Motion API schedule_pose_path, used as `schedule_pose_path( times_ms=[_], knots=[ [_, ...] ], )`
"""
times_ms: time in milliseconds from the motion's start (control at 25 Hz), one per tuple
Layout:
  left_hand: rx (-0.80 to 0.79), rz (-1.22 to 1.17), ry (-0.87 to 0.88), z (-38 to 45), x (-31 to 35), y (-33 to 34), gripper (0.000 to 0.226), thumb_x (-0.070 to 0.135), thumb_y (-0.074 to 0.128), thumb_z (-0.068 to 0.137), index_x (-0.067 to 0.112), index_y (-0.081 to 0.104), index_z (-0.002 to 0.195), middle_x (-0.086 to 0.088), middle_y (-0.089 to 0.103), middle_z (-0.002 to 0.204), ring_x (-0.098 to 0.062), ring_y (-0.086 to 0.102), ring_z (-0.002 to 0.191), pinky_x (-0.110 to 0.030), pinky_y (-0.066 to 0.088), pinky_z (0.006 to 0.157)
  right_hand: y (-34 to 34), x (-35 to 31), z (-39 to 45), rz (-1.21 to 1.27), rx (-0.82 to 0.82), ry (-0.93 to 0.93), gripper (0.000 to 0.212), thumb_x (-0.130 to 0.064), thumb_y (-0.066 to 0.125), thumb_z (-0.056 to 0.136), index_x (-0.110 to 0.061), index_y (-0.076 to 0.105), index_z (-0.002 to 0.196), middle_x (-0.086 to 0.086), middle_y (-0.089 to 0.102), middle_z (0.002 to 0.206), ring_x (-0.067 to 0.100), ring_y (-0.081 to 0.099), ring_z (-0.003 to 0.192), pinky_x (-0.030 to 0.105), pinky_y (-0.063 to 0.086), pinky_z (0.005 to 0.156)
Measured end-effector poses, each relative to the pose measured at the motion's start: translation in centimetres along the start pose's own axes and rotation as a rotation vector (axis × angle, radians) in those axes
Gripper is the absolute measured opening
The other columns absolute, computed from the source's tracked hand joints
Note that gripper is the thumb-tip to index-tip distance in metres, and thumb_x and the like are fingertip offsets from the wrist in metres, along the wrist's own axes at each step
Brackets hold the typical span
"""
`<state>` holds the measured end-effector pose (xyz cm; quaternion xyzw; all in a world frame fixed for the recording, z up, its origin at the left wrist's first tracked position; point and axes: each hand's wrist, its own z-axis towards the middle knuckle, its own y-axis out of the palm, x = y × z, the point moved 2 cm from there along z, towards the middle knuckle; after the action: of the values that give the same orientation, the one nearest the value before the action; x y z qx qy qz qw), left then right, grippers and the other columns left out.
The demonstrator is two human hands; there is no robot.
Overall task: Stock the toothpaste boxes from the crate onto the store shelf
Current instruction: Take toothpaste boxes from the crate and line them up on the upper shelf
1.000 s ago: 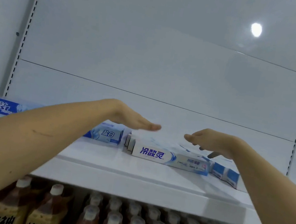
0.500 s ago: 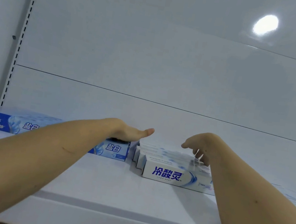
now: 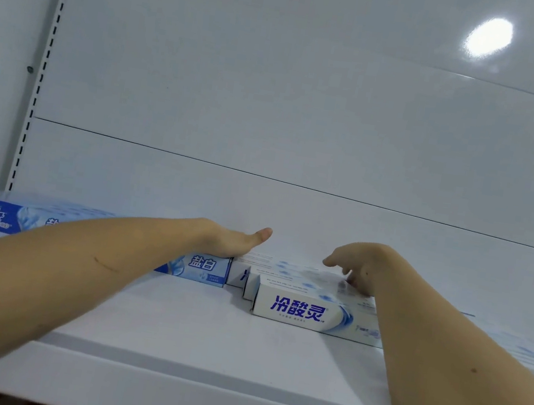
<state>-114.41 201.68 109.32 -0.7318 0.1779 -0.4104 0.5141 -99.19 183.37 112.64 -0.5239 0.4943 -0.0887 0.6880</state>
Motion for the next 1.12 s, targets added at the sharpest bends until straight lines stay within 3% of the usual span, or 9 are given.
schedule_pose_path(
  times_ms=[200, 360, 440, 520, 640, 760, 840, 1000, 1120],
  knots=[
    [0.012, 0.043, -0.018, 0.2, 0.0, -0.2, 0.123, 0.102, 0.001, 0.052, 0.035, 0.006, 0.156, 0.005, -0.001, 0.165, -0.022, -0.003, 0.152, -0.055, 0.002, 0.12, -0.2, 0.7, 0.6, 0.132, -0.091, 0.093, 0.071, -0.042, 0.049, 0.098, -0.001, 0.025, 0.151, 0.021, 0.037, 0.149, 0.034, 0.044, 0.133, 0.046, 0.037, 0.111],
    [0.083, 0.105, 0.025, -2.3, 1.5, -0.2, 0.102, 0.087, -0.004, 0.076, 0.027, 0.008, 0.157, 0.0, 0.004, 0.165, -0.023, 0.002, 0.152, -0.048, 0.002, 0.121, -0.2, -0.9, -2.0, 0.115, 0.113, -0.011, 0.057, -0.028, 0.034, 0.105, -0.004, 0.017, 0.154, 0.018, 0.031, 0.154, 0.034, 0.037, 0.137, 0.041, 0.033, 0.112],
    [0.097, 0.089, 0.055, -3.5, 2.0, -0.5, 0.106, 0.092, -0.002, 0.071, 0.03, 0.003, 0.157, 0.001, 0.002, 0.165, -0.022, 0.0, 0.152, -0.05, -0.001, 0.121, -1.1, -1.8, -4.3, 0.059, 0.218, -0.073, 0.05, -0.023, 0.029, 0.106, -0.002, 0.023, 0.151, 0.014, 0.04, 0.14, 0.03, 0.041, 0.13, 0.037, 0.037, 0.104],
    [0.055, 0.101, 0.065, -5.2, 1.9, -0.8, 0.127, 0.104, 0.002, 0.049, 0.036, 0.001, 0.156, 0.005, 0.0, 0.165, -0.02, -0.002, 0.152, -0.053, -0.003, 0.12, -2.1, -0.8, -6.1, -0.077, 0.174, -0.037, 0.05, -0.028, 0.036, 0.103, 0.0, 0.035, 0.145, 0.016, 0.045, 0.142, 0.032, 0.049, 0.126, 0.042, 0.043, 0.102],
    [0.018, 0.166, 0.014, -6.9, 1.5, 0.4, 0.131, 0.104, 0.0, 0.045, 0.034, 0.01, 0.156, 0.007, 0.002, 0.165, -0.02, -0.004, 0.152, -0.054, -0.005, 0.119, -2.0, 2.4, -8.9, -0.237, 0.115, 0.047, 0.043, -0.027, 0.038, 0.103, 0.001, 0.041, 0.135, 0.016, 0.055, 0.11, 0.03, 0.058, 0.092, 0.036, 0.051, 0.077],
    [0.01, 0.12, 0.001, -8.4, 1.5, 1.8, 0.127, 0.105, 0.001, 0.045, 0.041, 0.013, 0.154, 0.007, -0.002, 0.165, -0.022, -0.006, 0.152, -0.054, -0.003, 0.119, -1.3, 4.3, -9.6, -0.23, 0.123, 0.109, 0.026, -0.026, 0.04, 0.102, -0.005, 0.048, 0.09, 0.009, 0.047, 0.076, 0.019, 0.045, 0.063, 0.027, 0.037, 0.052],
    [0.013, 0.042, 0.005, -8.7, 1.4, 2.5, 0.124, 0.105, 0.002, 0.045, 0.045, 0.014, 0.153, 0.009, -0.001, 0.165, -0.021, -0.005, 0.152, -0.054, -0.002, 0.119, -1.1, 5.0, -9.1, -0.069, 0.135, 0.122, 0.031, -0.025, 0.044, 0.1, -0.005, 0.044, 0.076, 0.01, 0.051, 0.077, 0.023, 0.047, 0.069, 0.028, 0.037, 0.056],
    [0.029, -0.089, 0.025, -10.4, 1.6, 2.5, 0.102, 0.092, -0.003, 0.07, 0.039, 0.016, 0.155, 0.012, 0.001, 0.164, -0.017, -0.006, 0.151, -0.049, -0.006, 0.12, -0.3, 5.1, -8.2, 0.266, 0.149, 0.171, 0.02, -0.018, 0.046, 0.099, 0.002, 0.046, 0.102, 0.017, 0.055, 0.107, 0.026, 0.049, 0.093, 0.032, 0.037, 0.077],
    [0.045, -0.19, 0.09, -10.9, 1.7, 2.3, 0.092, 0.083, -0.003, 0.08, 0.034, 0.014, 0.156, 0.013, 0.001, 0.164, -0.015, -0.004, 0.151, -0.044, -0.005, 0.119, 0.1, 4.9, -8.2, 0.378, 0.147, 0.171, 0.022, -0.019, 0.045, 0.099, 0.003, 0.047, 0.095, 0.017, 0.053, 0.11, 0.026, 0.051, 0.098, 0.031, 0.041, 0.08]
  ],
)
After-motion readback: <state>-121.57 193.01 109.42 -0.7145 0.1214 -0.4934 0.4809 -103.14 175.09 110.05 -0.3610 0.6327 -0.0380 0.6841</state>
